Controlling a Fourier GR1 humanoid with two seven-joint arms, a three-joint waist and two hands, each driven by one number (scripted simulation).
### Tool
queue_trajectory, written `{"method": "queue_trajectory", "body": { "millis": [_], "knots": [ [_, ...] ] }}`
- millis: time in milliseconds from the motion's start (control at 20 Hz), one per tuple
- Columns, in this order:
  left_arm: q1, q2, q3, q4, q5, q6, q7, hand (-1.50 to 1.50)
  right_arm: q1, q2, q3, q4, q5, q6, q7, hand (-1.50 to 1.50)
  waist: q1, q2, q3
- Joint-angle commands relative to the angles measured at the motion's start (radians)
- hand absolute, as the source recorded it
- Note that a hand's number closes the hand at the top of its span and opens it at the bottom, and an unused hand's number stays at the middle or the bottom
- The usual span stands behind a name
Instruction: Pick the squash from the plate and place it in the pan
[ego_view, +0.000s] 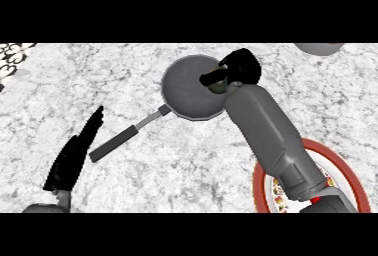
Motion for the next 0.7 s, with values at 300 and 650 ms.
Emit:
{"method": "queue_trajectory", "body": {
  "millis": [300, 650],
  "knots": [
    [-0.028, -0.003, 0.009, 0.020, -0.004, -0.002, 0.007, 0.00, -0.012, 0.002, -0.042, 0.064, -0.201, -0.395, -0.267, -1.50, 0.003, -0.003, 0.000],
    [0.010, -0.005, 0.020, 0.041, -0.009, 0.008, -0.027, 0.00, -0.066, 0.002, -0.123, 0.098, -0.238, -0.671, -0.323, -1.50, -0.030, -0.014, -0.002]
  ]
}}
